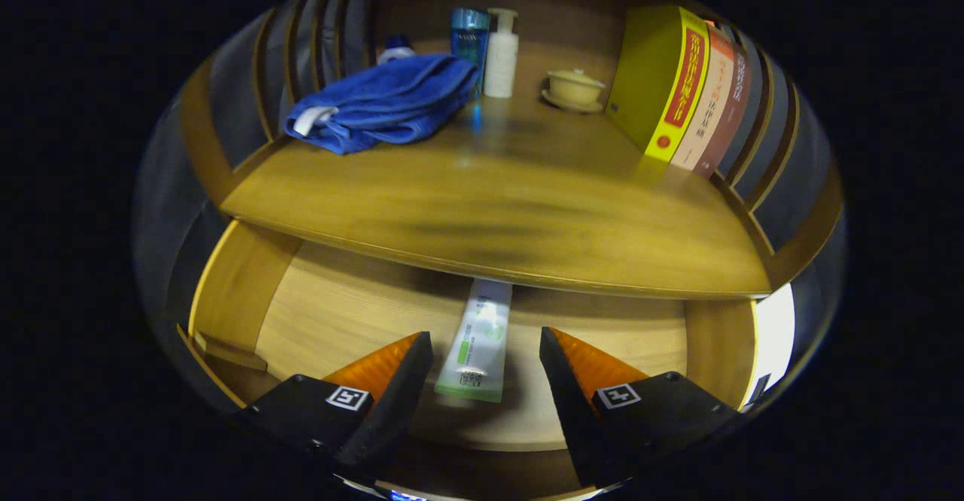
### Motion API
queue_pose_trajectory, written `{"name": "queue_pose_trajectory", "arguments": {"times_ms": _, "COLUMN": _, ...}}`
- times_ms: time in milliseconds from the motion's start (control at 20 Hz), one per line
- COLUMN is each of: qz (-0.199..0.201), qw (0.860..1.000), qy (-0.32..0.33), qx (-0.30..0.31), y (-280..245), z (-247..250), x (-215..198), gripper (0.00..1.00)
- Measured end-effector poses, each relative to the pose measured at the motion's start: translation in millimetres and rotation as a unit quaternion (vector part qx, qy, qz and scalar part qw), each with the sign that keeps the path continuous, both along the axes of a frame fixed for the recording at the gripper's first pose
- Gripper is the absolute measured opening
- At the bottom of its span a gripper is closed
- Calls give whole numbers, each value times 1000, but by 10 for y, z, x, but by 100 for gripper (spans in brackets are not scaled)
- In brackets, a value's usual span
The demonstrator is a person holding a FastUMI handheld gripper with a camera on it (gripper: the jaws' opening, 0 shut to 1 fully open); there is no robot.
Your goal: Pull open the drawer, take out the items inside it, and place them on the countertop above the cabinet.
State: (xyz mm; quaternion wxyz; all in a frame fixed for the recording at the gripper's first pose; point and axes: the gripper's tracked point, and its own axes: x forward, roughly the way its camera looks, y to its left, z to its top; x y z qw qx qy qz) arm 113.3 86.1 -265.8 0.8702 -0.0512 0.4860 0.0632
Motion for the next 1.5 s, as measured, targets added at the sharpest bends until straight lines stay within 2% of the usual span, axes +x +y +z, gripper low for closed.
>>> {"name": "queue_pose_trajectory", "arguments": {"times_ms": 150, "qz": -24, "qw": 998, "qy": 58, "qx": 13, "y": 59, "z": -264, "x": 23, "gripper": 89}}
{"name": "queue_pose_trajectory", "arguments": {"times_ms": 500, "qz": -29, "qw": 990, "qy": 137, "qx": 8, "y": 135, "z": -443, "x": 46, "gripper": 77}}
{"name": "queue_pose_trajectory", "arguments": {"times_ms": 600, "qz": -37, "qw": 989, "qy": 145, "qx": 6, "y": 135, "z": -441, "x": 105, "gripper": 79}}
{"name": "queue_pose_trajectory", "arguments": {"times_ms": 700, "qz": -22, "qw": 991, "qy": 135, "qx": 6, "y": 166, "z": -384, "x": 193, "gripper": 70}}
{"name": "queue_pose_trajectory", "arguments": {"times_ms": 950, "qz": -30, "qw": 992, "qy": 116, "qx": 41, "y": 301, "z": 3, "x": 390, "gripper": 48}}
{"name": "queue_pose_trajectory", "arguments": {"times_ms": 1200, "qz": -20, "qw": 989, "qy": 112, "qx": 93, "y": 545, "z": 807, "x": 688, "gripper": 47}}
{"name": "queue_pose_trajectory", "arguments": {"times_ms": 1250, "qz": -14, "qw": 989, "qy": 114, "qx": 95, "y": 416, "z": 556, "x": -108, "gripper": 46}}
{"name": "queue_pose_trajectory", "arguments": {"times_ms": 1300, "qz": -8, "qw": 989, "qy": 113, "qx": 98, "y": 494, "z": 850, "x": 473, "gripper": 46}}
{"name": "queue_pose_trajectory", "arguments": {"times_ms": 1350, "qz": -6, "qw": 989, "qy": 109, "qx": 102, "y": 471, "z": 1038, "x": 478, "gripper": 46}}
{"name": "queue_pose_trajectory", "arguments": {"times_ms": 1500, "qz": 9, "qw": 989, "qy": 109, "qx": 98, "y": 482, "z": 1127, "x": 321, "gripper": 46}}
